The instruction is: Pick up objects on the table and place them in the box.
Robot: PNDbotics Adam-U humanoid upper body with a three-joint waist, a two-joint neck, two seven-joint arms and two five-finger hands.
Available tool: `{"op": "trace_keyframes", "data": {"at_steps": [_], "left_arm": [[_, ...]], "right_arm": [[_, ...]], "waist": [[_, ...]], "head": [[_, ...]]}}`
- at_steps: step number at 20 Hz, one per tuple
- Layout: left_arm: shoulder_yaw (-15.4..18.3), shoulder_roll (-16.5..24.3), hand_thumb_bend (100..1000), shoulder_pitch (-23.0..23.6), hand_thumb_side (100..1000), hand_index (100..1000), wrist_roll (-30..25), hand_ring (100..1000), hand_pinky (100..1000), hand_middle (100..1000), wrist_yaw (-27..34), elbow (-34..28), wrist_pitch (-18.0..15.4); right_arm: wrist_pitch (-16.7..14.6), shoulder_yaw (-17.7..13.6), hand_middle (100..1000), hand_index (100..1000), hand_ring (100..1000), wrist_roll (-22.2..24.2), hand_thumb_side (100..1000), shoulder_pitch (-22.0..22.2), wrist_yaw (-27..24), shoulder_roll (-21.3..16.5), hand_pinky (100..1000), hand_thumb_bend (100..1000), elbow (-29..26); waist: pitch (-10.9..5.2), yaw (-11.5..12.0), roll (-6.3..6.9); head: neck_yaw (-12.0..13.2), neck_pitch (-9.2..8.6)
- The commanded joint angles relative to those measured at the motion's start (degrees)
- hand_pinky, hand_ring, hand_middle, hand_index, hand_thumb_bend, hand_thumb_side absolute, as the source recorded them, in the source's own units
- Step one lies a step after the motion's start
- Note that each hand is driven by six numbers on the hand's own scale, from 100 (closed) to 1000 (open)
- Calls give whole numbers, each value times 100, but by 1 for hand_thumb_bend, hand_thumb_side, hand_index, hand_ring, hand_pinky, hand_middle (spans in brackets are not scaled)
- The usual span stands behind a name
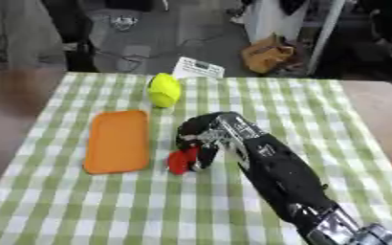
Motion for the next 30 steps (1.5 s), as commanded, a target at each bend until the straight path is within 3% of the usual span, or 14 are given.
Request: {"op": "trace_keyframes", "data": {"at_steps": [1,12,20,25,30], "left_arm": [[24,14,100,-70,960,772,-2,674,323,816,1,-86,-16],[34,9,100,-68,960,772,10,674,322,816,-2,-87,-14],[36,6,100,-73,959,772,17,673,323,816,-3,-93,-12],[28,4,100,-77,958,772,13,673,323,815,2,-97,-12],[27,-1,100,-84,958,772,16,672,324,815,9,-105,-11]], "right_arm": [[-6,-43,486,537,384,-144,224,-72,119,-43,300,365,24],[127,-172,449,497,349,-705,202,-89,-106,-153,244,325,-158],[591,-265,437,486,329,-777,198,-170,-1126,-310,210,279,-564],[816,-306,439,486,327,-849,187,-219,-1373,-324,206,268,-706],[1048,-273,451,494,324,-1185,173,-271,-1294,-281,204,283,-820]], "waist": [[15,-7,81],[13,-17,81],[-14,-13,79],[-28,3,66],[-32,29,55]], "head": [[-16,-44],[-7,-50],[-15,-65],[-15,-73],[-32,-89]]}}
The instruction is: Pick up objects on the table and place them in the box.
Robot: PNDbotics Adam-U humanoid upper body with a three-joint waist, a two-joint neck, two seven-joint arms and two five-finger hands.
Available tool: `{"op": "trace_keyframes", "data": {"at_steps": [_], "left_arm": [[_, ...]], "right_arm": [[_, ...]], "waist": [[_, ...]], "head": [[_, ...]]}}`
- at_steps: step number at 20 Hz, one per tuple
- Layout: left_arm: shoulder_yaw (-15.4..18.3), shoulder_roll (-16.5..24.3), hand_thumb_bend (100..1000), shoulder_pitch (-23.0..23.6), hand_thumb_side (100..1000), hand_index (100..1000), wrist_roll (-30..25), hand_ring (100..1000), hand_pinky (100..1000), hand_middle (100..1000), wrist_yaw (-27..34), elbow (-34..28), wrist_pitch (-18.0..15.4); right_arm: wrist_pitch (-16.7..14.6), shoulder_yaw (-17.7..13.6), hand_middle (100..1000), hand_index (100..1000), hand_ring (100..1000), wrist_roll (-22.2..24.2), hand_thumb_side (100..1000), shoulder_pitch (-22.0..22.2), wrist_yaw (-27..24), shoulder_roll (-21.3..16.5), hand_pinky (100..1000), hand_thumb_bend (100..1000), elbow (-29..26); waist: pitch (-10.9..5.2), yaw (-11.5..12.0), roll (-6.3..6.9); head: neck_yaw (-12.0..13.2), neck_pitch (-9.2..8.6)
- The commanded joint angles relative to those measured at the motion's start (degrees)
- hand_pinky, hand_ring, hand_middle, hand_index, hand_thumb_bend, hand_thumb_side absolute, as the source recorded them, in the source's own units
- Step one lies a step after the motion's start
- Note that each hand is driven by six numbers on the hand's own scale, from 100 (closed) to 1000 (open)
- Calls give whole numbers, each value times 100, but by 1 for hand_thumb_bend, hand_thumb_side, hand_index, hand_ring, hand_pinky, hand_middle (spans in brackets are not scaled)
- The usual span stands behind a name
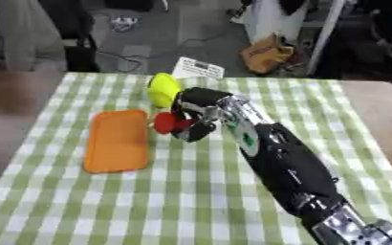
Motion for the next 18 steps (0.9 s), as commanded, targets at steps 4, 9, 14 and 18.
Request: {"op": "trace_keyframes", "data": {"at_steps": [4,9,14,18], "left_arm": [[13,30,100,-90,958,772,6,672,324,815,18,-110,-10],[8,24,100,-95,959,772,0,671,324,815,27,-114,-7],[-18,0,100,-112,961,772,-27,671,323,815,41,-121,-3],[-32,-13,100,-126,961,772,-47,670,324,814,53,-128,-1]], "right_arm": [[355,-7,454,496,315,-651,146,-209,189,-71,198,281,-277],[708,62,454,497,310,-1373,134,-215,306,8,195,267,-284],[752,181,454,497,308,-1574,138,-210,47,211,194,236,-205],[433,255,453,495,307,-1477,133,-205,-185,273,197,224,-203]], "waist": [[-35,51,37],[-32,86,18],[-17,167,-28],[-2,238,-63]], "head": [[-68,-102],[-89,-110],[-115,-117],[-149,-119]]}}
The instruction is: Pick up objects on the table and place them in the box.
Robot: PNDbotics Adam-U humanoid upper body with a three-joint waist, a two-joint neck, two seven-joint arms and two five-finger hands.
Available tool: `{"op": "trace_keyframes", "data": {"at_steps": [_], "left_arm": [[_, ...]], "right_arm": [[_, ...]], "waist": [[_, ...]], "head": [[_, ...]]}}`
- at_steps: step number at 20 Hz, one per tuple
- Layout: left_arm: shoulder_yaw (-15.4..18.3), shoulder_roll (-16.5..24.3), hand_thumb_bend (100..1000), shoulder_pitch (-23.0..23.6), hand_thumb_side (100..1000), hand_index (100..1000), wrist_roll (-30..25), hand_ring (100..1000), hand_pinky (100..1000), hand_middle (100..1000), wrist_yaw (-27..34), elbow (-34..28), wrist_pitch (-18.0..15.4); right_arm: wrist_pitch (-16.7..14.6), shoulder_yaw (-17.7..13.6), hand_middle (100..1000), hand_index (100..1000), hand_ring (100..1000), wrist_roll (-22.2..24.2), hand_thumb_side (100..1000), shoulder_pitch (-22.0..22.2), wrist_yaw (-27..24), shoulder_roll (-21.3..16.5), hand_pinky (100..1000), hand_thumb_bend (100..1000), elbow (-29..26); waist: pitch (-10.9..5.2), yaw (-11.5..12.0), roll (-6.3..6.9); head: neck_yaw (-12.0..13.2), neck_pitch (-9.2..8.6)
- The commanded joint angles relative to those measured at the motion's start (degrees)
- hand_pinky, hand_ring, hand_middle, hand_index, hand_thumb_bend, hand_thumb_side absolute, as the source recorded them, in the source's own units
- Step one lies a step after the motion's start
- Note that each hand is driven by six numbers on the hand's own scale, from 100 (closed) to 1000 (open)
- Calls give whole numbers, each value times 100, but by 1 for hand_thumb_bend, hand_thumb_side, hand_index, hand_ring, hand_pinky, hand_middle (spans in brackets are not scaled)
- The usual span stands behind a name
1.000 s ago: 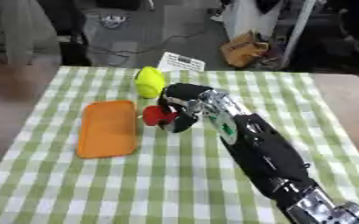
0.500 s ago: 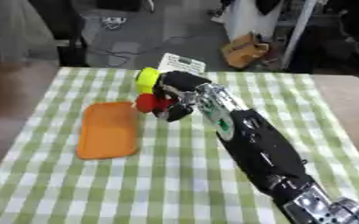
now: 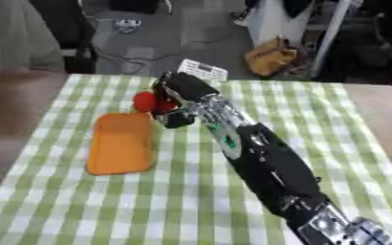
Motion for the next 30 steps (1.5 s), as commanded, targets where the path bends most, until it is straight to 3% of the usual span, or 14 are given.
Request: {"op": "trace_keyframes", "data": {"at_steps": [1,3,9,17,20,25,27,29,30], "left_arm": [[-25,-9,100,-85,962,772,-37,670,324,814,41,-128,-6],[-27,-12,100,-88,962,772,-43,670,324,814,46,-133,-3],[-60,-47,100,-136,964,771,-80,669,323,814,76,-151,-1],[-76,-79,100,-186,965,771,-108,668,323,814,102,-167,2],[-86,-86,100,-203,967,771,-119,668,323,814,109,-175,6],[-125,-110,100,-249,967,771,-158,668,324,813,132,-198,12],[-138,-120,100,-265,969,771,-171,668,324,813,142,-206,15],[-146,-128,100,-276,969,771,-181,668,324,813,150,-212,20],[-150,-130,100,-280,969,771,-184,667,325,813,153,-216,21]], "right_arm": [[-275,19,452,495,306,76,132,-108,-235,-5,197,222,-40],[-388,6,452,495,306,130,132,-110,-330,-8,197,222,-17],[-1104,63,451,495,311,709,120,-93,-858,61,209,187,96],[-1328,53,465,509,325,1016,128,-84,-419,106,232,198,199],[-1272,20,488,530,341,900,173,-88,-90,92,256,195,221],[-778,-7,504,545,354,122,212,-87,889,89,276,196,196],[-566,-11,593,632,399,-148,272,-93,1249,81,338,196,244],[-421,8,593,632,399,-340,272,-88,1570,100,338,196,291],[-400,26,705,744,449,-355,345,-82,1686,104,415,217,337]], "waist": [[1,32,-66],[3,44,-73],[60,186,-113],[118,353,-165],[143,414,-216],[176,513,-289],[188,556,-324],[194,578,-342],[196,584,-349]], "head": [[-40,-72],[-49,-72],[-104,-106],[-158,-149],[-177,-162],[-221,-182],[-227,-191],[-231,-195],[-230,-196]]}}
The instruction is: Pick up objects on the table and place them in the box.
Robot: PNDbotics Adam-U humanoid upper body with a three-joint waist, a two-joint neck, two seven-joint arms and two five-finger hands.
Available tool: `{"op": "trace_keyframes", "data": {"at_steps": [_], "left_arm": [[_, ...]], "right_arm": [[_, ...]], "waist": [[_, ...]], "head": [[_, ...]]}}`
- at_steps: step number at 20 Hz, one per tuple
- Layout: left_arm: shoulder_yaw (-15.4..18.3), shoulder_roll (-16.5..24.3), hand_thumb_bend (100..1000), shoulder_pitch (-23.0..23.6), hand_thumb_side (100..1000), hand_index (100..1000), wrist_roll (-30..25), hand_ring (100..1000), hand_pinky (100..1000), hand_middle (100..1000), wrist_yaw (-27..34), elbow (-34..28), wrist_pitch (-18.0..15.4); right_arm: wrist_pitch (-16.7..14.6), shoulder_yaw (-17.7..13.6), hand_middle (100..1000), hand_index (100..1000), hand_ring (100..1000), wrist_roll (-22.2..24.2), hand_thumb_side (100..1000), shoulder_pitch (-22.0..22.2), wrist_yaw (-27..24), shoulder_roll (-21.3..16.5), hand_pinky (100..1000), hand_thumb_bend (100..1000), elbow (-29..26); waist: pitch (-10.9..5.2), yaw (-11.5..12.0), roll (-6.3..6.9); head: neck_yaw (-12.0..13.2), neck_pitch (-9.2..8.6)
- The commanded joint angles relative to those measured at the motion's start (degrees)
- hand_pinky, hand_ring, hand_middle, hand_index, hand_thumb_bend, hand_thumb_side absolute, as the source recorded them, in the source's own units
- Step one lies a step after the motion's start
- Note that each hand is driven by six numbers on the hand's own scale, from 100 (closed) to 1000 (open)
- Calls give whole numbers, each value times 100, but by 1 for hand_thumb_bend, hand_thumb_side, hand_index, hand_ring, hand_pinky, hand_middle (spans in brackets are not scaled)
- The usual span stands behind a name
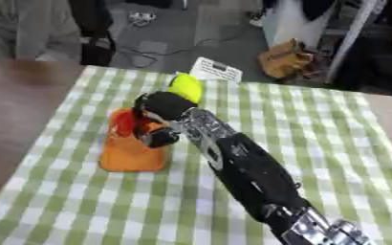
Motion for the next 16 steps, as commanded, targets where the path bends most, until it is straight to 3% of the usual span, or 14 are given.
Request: {"op": "trace_keyframes", "data": {"at_steps": [1,2,4,10,14,16], "left_arm": [[-20,14,100,-118,969,771,-31,667,325,813,38,-127,-5],[-23,14,100,-122,969,770,-35,667,325,813,40,-131,-4],[-26,15,100,-125,968,770,-40,667,325,813,43,-136,-3],[-19,20,100,-122,968,770,-38,667,325,813,39,-141,-1],[-11,17,105,-112,969,770,-29,667,326,812,37,-142,-3],[-7,20,100,-108,967,771,-22,667,327,812,36,-150,-6]], "right_arm": [[122,-7,705,744,449,-132,345,-86,449,-27,415,217,67],[106,13,957,982,714,-21,467,-76,545,-29,630,232,131],[21,28,1000,1000,789,369,505,-76,735,-17,691,252,240],[-92,-35,1000,1000,827,698,590,-74,827,-24,713,356,173],[-5,-75,1000,1000,820,587,552,-68,869,-76,705,296,128],[59,-117,1000,1000,816,486,547,-63,873,-127,701,331,95]], "waist": [[19,9,-56],[21,11,-64],[20,9,-71],[15,-17,-56],[3,-55,-30],[-9,-77,-15]], "head": [[-20,-91],[-18,-96],[-10,-109],[-9,-135],[-8,-143],[1,-138]]}}
